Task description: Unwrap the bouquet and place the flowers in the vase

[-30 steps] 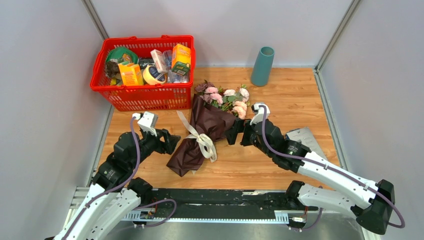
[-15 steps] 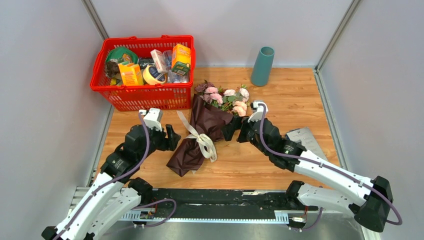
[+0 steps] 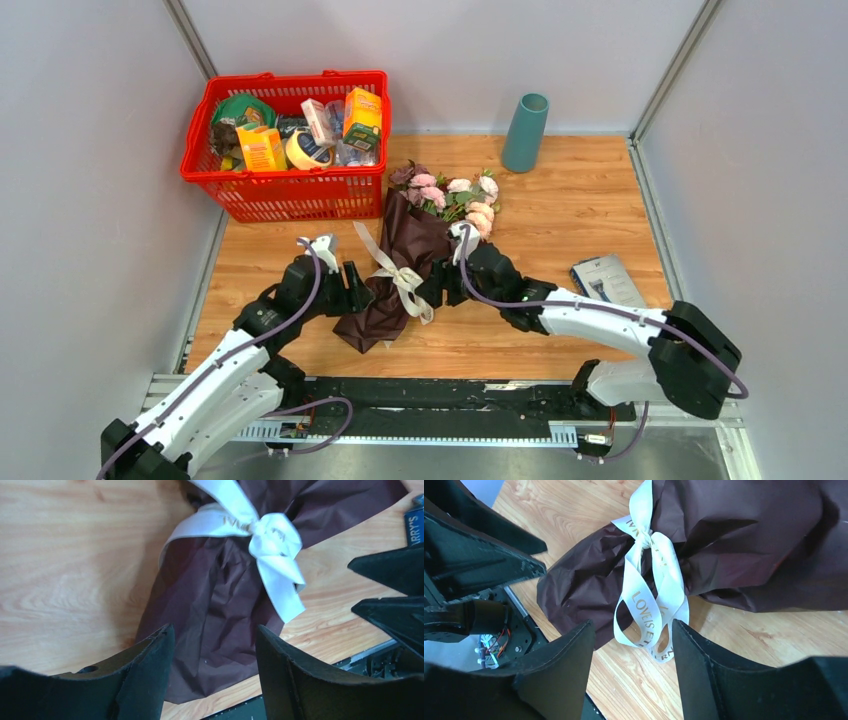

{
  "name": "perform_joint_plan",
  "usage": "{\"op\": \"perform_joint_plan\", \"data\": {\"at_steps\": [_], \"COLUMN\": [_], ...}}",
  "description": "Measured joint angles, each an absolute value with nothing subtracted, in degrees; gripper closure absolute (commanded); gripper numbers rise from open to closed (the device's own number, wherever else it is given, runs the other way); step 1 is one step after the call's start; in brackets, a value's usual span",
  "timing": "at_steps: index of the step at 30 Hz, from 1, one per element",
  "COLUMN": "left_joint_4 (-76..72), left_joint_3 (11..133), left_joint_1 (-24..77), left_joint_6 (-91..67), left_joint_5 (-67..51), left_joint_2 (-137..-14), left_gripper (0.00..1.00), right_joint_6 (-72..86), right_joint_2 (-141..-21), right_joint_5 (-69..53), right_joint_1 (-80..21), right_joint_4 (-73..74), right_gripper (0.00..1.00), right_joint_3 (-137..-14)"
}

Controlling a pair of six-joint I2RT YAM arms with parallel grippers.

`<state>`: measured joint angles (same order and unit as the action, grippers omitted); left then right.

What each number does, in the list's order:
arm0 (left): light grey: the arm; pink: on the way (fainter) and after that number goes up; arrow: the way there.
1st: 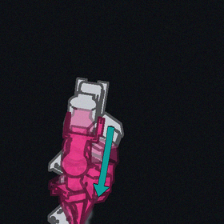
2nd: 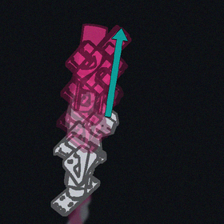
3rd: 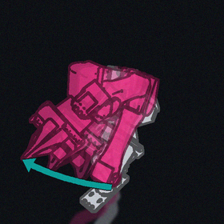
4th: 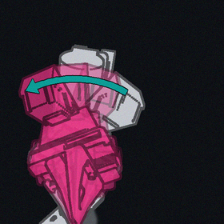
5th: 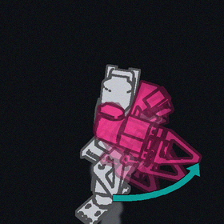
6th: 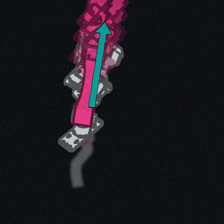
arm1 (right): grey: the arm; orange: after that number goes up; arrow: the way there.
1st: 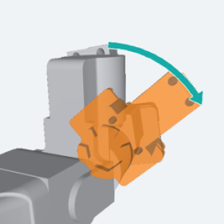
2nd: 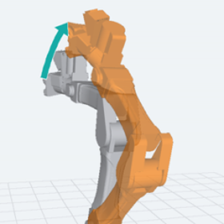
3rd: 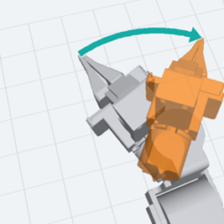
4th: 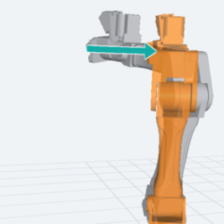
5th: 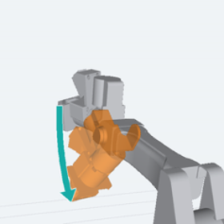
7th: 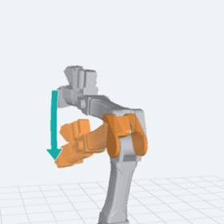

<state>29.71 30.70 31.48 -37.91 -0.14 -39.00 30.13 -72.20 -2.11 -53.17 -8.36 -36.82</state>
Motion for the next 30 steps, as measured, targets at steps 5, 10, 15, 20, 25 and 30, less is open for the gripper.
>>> {"op": "perform_joint_plan", "data": {"at_steps": [5,10,15,20,25,30], "left_joint_4": [25.85,21.96,20.32,20.29,20.62,22.68], "left_joint_3": [23.57,18.17,16.08,15.46,14.66,15.05], "left_joint_1": [31.48,31.48,31.48,31.48,31.48,31.48], "left_joint_6": [-44.27,-50.13,-52.84,-54.24,-56.01,-56.73], "left_joint_5": [-2.42,-4.29,-6.13,-7.14,-7.35,-4.54], "left_joint_2": [-38.33,-35.81,-33.69,-31.68,-27.51,-23.68], "left_gripper": [0.38,0.46,0.47,0.47,0.47,0.44], "right_joint_6": [29.43,28.1,25.58,22.0,18.06,13.98], "right_joint_2": [-78.89,-86.74,-93.25,-98.48,-104.03,-107.63], "right_joint_5": [-2.52,-2.28,-1.08,2.5,6.11,13.3], "right_joint_1": [-53.17,-53.17,-53.17,-53.17,-53.58,-56.62], "right_joint_4": [-8.91,-9.69,-9.65,-8.62,-6.35,-4.51], "right_gripper": [0.43,0.49,0.52,0.55,0.59,0.57], "right_joint_3": [-41.71,-51.55,-58.43,-62.5,-66.61,-68.55]}}
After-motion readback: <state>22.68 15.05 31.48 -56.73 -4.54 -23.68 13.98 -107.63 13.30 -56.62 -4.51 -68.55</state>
